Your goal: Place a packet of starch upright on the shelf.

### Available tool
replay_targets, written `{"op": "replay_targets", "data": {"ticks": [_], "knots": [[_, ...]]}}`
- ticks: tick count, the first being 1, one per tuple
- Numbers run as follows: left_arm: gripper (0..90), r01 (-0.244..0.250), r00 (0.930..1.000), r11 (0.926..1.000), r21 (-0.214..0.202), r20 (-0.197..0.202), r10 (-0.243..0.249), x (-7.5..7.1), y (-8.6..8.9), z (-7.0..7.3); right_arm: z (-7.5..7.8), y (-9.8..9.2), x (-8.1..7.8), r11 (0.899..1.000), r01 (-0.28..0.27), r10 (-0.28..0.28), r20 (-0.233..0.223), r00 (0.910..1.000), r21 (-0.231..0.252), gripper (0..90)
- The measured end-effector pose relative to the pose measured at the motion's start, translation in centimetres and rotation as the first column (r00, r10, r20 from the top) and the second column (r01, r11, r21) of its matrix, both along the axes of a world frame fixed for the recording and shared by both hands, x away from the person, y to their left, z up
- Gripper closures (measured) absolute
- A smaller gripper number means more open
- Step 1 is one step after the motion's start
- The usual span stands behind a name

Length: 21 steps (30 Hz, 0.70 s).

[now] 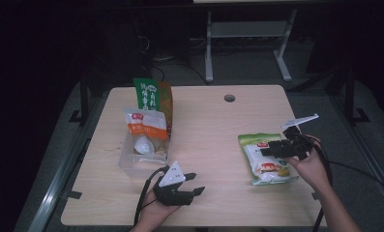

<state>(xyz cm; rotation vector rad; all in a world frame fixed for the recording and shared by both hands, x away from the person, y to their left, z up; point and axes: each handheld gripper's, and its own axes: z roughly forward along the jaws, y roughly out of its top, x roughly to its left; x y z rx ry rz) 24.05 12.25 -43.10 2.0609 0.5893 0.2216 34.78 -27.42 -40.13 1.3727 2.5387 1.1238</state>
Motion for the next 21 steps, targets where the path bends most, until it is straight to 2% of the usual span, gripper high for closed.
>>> {"op": "replay_targets", "data": {"ticks": [10, 21], "knots": [[45.1, -0.001, 1.0000, 1.0000, 0.003, -0.003, 0.001, 0.0, -0.1, -0.1, -1.1, -2.1, -0.2, 0.998, 0.052, -0.052, -0.018, 0.9985, -0.022, 44.4], [44.7, -0.001, 1.0000, 0.9999, 0.012, -0.008, 0.001, 0.0, -0.2, -0.2, -2.8, -4.7, -0.3, 0.989, 0.139, -0.142, -0.056, 0.9883, -0.055, 45.0]]}}
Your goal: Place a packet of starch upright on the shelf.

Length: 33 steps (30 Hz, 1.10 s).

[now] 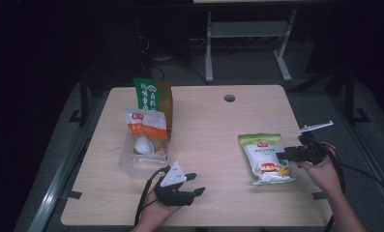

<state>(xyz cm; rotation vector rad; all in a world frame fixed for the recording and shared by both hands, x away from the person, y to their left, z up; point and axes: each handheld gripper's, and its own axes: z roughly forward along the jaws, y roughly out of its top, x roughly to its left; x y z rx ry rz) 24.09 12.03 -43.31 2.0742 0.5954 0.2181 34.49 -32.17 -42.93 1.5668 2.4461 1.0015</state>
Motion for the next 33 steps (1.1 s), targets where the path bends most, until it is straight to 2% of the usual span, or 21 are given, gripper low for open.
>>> {"op": "replay_targets", "data": {"ticks": [8, 10, 16, 17, 19, 20, 23, 27, 29, 31, 33], "knots": [[44.3, 0.000, 1.0000, 1.0000, 0.000, -0.002, 0.000, 0.0, -0.1, -0.1, -1.1, -0.8, 0.3, 0.999, 0.033, -0.034, -0.038, 0.9987, -0.016, 47.7], [44.2, 0.001, 1.0000, 1.0000, 0.003, -0.005, -0.001, 0.0, -0.2, -0.1, -1.4, -0.9, 0.5, 0.999, 0.040, -0.040, -0.039, 0.9984, 0.000, 49.9], [43.9, 0.005, 1.0000, 1.0000, 0.005, -0.006, -0.005, 0.0, -0.3, -0.2, -2.1, -1.3, 0.4, 0.994, 0.091, -0.086, -0.075, 0.9935, 0.062, 63.6], [43.8, 0.003, 1.0000, 1.0000, 0.003, -0.006, -0.003, 0.0, -0.4, -0.2, -2.2, -1.4, 0.4, 0.992, 0.095, -0.089, -0.083, 0.9926, 0.077, 70.3], [43.4, 0.004, 1.0000, 1.0000, 0.000, -0.004, -0.004, 0.0, -0.5, -0.3, -2.5, -1.3, 0.3, 0.991, 0.087, -0.078, -0.094, 0.9925, 0.099, 76.5], [43.3, 0.004, 1.0000, 1.0000, 0.000, -0.005, -0.004, 0.0, -0.5, -0.4, -2.6, -1.2, 0.3, 0.992, 0.084, -0.076, -0.089, 0.9931, 0.094, 78.0], [43.0, 0.006, 0.9999, 1.0000, -0.001, -0.010, -0.006, 0.0, -0.6, -0.4, -2.4, -0.9, 0.3, 0.993, 0.086, -0.078, -0.102, 0.9917, 0.078, 84.6], [42.3, 0.001, 0.9996, 0.9998, -0.020, -0.028, -0.002, 0.4, -0.7, -0.5, -1.9, -0.4, 0.0, 0.997, 0.066, -0.061, -0.102, 0.9929, 0.047, 87.6], [41.5, -0.003, 0.9992, 0.9995, -0.031, -0.040, 0.002, 0.6, -1.0, -0.5, -1.6, -0.3, -0.4, 0.996, 0.064, -0.059, -0.099, 0.9934, 0.057, 88.0], [40.0, -0.003, 0.9982, 0.9990, -0.046, -0.061, 0.000, 1.0, -1.4, -0.4, -1.3, -0.3, -1.0, 0.994, 0.062, -0.054, -0.086, 0.9948, 0.088, 88.3], [38.2, 0.006, 0.9983, 0.9992, -0.040, -0.058, -0.008, 1.3, -1.9, -0.3, -0.9, 0.0, -1.5, 0.992, 0.051, -0.043, -0.069, 0.9967, 0.117, 88.4]]}}
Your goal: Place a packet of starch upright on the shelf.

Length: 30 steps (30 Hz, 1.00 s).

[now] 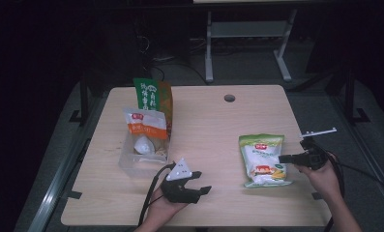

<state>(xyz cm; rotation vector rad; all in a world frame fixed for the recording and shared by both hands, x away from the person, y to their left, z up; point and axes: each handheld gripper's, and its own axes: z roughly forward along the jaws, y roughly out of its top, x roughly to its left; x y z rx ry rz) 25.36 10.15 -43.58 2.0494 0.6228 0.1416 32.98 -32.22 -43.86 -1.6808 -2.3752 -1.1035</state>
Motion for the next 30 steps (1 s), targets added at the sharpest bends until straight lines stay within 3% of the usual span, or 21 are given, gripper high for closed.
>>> {"op": "replay_targets", "data": {"ticks": [8, 18, 22, 24, 27, 30], "knots": [[31.5, 0.020, 0.9959, 0.9995, -0.025, -0.088, -0.022, 1.2, -2.5, -0.6, 1.7, 2.2, -1.7, 0.997, -0.070, 0.068, 0.092, 0.9935, 0.018, 88.6], [27.0, 0.016, 0.9768, 0.9971, -0.074, -0.212, -0.031, 3.1, -4.6, -2.1, 3.7, 5.0, -3.2, 0.989, -0.144, 0.136, 0.190, 0.9722, 0.027, 88.8], [26.8, 0.008, 0.9645, 0.9950, -0.100, -0.262, -0.034, 3.8, -5.6, -2.8, 4.5, 5.8, -3.7, 0.983, -0.182, 0.172, 0.228, 0.9582, 0.020, 88.8], [26.9, 0.007, 0.9527, 0.9933, -0.115, -0.301, -0.041, 4.2, -6.1, -3.1, 4.8, 6.1, -3.9, 0.980, -0.200, 0.189, 0.252, 0.9489, 0.016, 88.8], [27.2, 0.006, 0.9409, 0.9893, -0.146, -0.334, -0.055, 4.6, -6.6, -3.6, 5.2, 6.5, -4.3, 0.975, -0.221, 0.210, 0.273, 0.9389, 0.008, 88.8], [27.6, 0.001, 0.9191, 0.9799, -0.199, -0.386, -0.080, 5.0, -7.0, -3.9, 5.4, 6.8, -4.5, 0.971, -0.239, 0.226, 0.293, 0.9292, 0.011, 88.9]]}}
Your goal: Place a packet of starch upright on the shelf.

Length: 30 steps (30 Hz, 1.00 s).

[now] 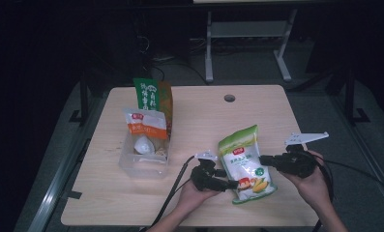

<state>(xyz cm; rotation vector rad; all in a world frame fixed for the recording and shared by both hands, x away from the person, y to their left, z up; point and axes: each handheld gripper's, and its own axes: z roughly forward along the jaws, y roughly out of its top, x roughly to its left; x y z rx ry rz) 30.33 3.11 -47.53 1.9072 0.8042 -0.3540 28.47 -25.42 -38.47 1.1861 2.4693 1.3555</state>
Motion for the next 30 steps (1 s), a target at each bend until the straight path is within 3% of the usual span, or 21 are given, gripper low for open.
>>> {"op": "replay_targets", "data": {"ticks": [4, 10, 19, 23, 26, 30], "knots": [[34.7, 0.000, 0.9974, 0.9978, -0.067, -0.072, -0.004, 0.6, 0.2, -0.3, 0.2, 0.2, -0.4, 1.000, -0.007, 0.007, 0.012, 0.9999, -0.003, 88.9], [56.9, -0.003, 0.9968, 0.9947, -0.103, -0.080, -0.005, 0.9, 0.6, -0.1, 0.3, 0.8, -0.6, 1.000, -0.027, 0.027, 0.037, 0.9990, 0.015, 88.9], [77.9, -0.066, 0.9978, 0.9908, -0.118, -0.013, 0.065, 0.8, 1.9, 1.0, 0.9, 2.2, -0.4, 0.998, -0.058, 0.056, 0.059, 0.9967, 0.035, 88.8], [81.5, -0.111, 0.9927, 0.9900, -0.087, 0.039, 0.114, 0.7, 2.8, 1.8, 0.8, 3.1, -0.1, 0.997, -0.068, 0.066, 0.068, 0.9955, 0.029, 88.8], [82.7, -0.127, 0.9893, 0.9891, -0.073, 0.062, 0.132, 0.6, 3.4, 2.0, 0.7, 3.6, 0.2, 0.996, -0.075, 0.072, 0.070, 0.9950, 0.040, 88.8], [83.6, -0.148, 0.9809, 0.9886, -0.024, 0.124, 0.150, 0.4, 4.1, 2.6, 0.4, 4.3, 0.7, 0.995, -0.086, 0.083, 0.064, 0.9945, 0.045, 88.5]]}}
